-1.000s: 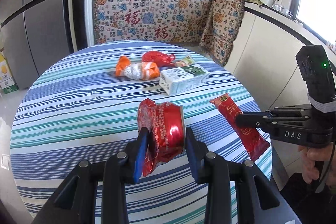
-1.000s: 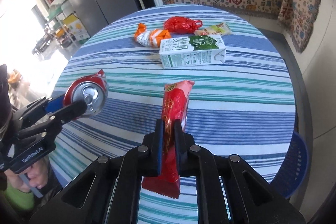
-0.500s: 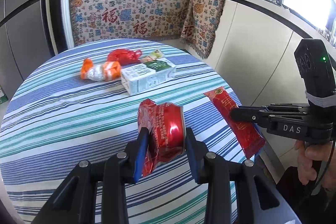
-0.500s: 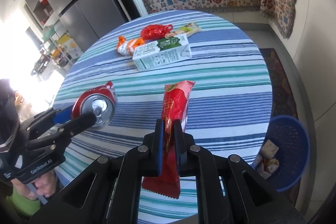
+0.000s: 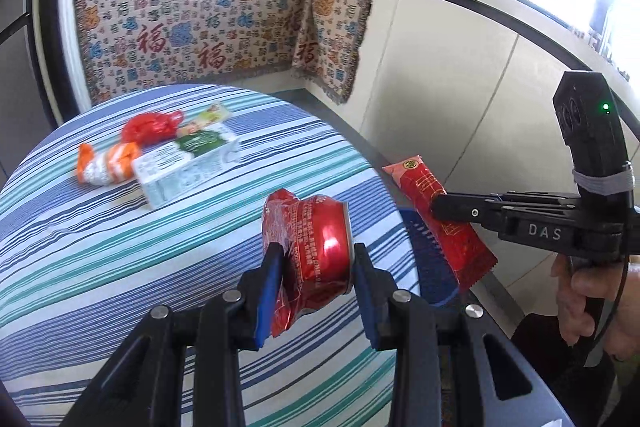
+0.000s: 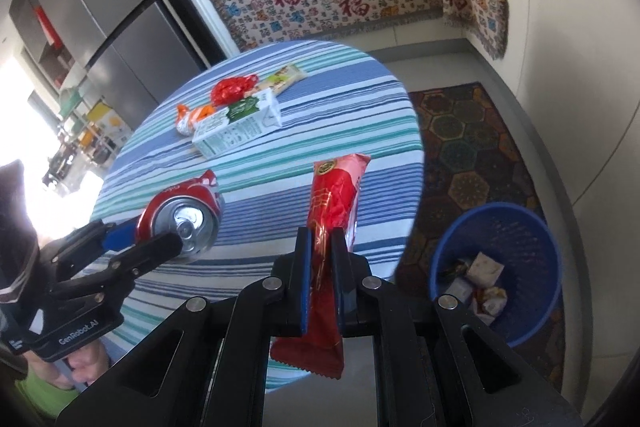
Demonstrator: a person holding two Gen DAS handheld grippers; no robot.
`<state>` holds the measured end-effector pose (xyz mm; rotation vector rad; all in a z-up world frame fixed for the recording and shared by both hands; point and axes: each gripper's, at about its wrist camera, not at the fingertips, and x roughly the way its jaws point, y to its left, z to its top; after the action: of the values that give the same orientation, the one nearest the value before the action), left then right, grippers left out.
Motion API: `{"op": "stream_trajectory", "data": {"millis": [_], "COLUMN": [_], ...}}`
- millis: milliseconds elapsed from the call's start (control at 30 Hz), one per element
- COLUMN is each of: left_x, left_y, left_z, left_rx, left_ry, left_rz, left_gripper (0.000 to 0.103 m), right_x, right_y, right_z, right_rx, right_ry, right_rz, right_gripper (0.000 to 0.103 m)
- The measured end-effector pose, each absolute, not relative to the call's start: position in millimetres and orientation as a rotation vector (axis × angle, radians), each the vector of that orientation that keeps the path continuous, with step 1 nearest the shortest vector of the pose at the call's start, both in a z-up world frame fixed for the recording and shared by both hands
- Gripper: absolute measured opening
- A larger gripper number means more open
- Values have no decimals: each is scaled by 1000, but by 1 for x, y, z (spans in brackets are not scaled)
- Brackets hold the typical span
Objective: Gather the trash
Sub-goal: 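Carry can and red packet over the blue basket and open both tools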
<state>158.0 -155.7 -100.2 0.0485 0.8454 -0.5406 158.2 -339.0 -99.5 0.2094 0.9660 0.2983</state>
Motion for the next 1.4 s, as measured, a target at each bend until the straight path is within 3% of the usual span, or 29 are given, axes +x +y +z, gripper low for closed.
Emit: {"op": "stream_trajectory", "data": {"millis": [333,633,1200,1267,1300,1333,1367,1400], "left_x": [169,197,222,227,231,232,233,233], "left_y": [-261,-346,-412,-417,-420,-422,-423,-423], "left_z": [-104,-146,-210,-216,-220,-221,-222,-222], "left_rx": [101,132,170,163,168,167,162,158], "left_ry": [863,946,1014,1034,1046,1045,1038,1037], "left_rz": [-697,-746,-790,-813,-809,-803,-797,-797], "left_gripper": [35,35,36,42,59,69,69,70], "right_x": [157,170,178,179,179,180,181,181], "right_y": [-442,-510,-560,-560,-563,-564,-564,-565], "right_z": [-111,-135,-175,-177,-179,-180,-181,-182], "right_rx": [230,289,417,417,420,433,445,449], "right_ry": [977,989,1043,1044,1040,1039,1040,1040], "right_rz": [97,-1,-47,-50,-56,-53,-48,-51], "right_gripper": [8,8,10,16,21,27,36,37]}}
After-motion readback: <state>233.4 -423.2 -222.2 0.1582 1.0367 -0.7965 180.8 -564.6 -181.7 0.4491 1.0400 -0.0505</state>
